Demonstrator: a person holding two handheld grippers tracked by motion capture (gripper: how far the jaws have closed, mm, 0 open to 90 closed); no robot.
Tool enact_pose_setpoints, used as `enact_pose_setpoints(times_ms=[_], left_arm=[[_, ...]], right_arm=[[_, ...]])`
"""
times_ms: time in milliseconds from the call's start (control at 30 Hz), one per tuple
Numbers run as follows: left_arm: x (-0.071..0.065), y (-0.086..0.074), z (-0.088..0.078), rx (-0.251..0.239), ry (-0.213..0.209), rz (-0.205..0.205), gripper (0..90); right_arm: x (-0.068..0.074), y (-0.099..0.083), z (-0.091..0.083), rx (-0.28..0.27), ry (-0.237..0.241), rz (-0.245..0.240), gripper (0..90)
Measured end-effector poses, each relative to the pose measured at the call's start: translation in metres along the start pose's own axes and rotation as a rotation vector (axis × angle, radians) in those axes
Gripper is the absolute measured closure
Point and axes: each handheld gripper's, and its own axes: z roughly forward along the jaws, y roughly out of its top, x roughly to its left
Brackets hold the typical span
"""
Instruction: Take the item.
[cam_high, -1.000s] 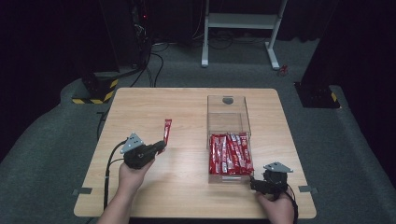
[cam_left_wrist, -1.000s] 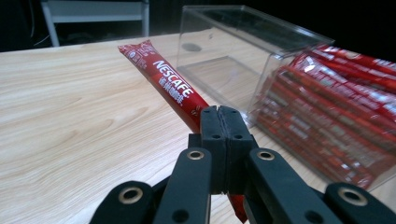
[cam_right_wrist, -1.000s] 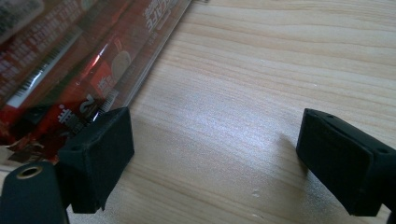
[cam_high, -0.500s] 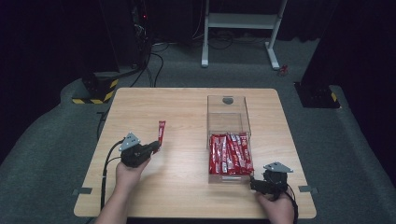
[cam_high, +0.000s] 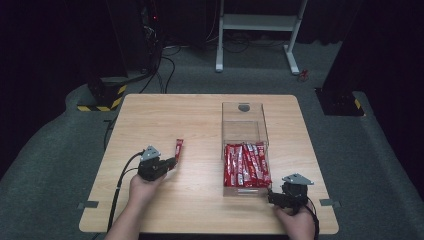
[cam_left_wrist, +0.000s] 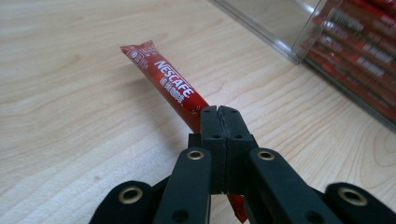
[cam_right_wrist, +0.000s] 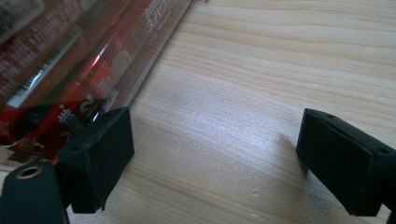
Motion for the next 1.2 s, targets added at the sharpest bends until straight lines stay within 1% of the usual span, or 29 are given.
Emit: enact_pose_setpoints(times_ms=[100,200,300,467,500,633,700,767,867,1067,1200], left_arm=[[-0.002,-0.001,0.003,0.012,0.006,-0.006,89.7],[-0.001,-0.002,0.004,0.026,0.014,0.006,89.7],[-0.001,-0.003,0.007,0.045,0.015,0.004,89.5],[-0.002,-0.005,0.009,0.057,0.022,0.010,89.1],[-0.002,-0.005,0.010,0.061,0.024,0.017,88.9],[-0.002,-0.005,0.010,0.064,0.017,0.004,86.3],[-0.002,-0.005,0.009,0.054,0.016,-0.002,83.3],[-0.002,-0.004,0.007,0.044,0.013,0.001,77.4],[0.000,-0.003,0.004,0.035,0.016,-0.002,72.0],[0.006,-0.003,-0.008,-0.017,0.017,-0.043,63.5],[0.010,-0.004,-0.018,-0.053,0.026,-0.052,58.3]], right_arm=[[0.000,0.000,0.000,0.000,0.000,0.000,10.8],[0.000,0.000,0.000,0.000,0.000,0.000,10.8],[0.000,0.000,0.000,0.000,0.000,0.000,10.8],[0.000,0.000,0.000,0.000,0.000,0.000,10.8],[0.000,0.000,0.000,0.000,0.000,0.000,10.8],[0.000,0.000,0.000,0.000,0.000,0.000,10.8],[0.000,0.000,0.000,0.000,0.000,0.000,10.8],[0.000,0.000,0.000,0.000,0.000,0.000,10.8],[0.000,0.000,0.000,0.000,0.000,0.000,10.8],[0.000,0.000,0.000,0.000,0.000,0.000,10.8],[0.000,0.000,0.000,0.000,0.000,0.000,10.8]])
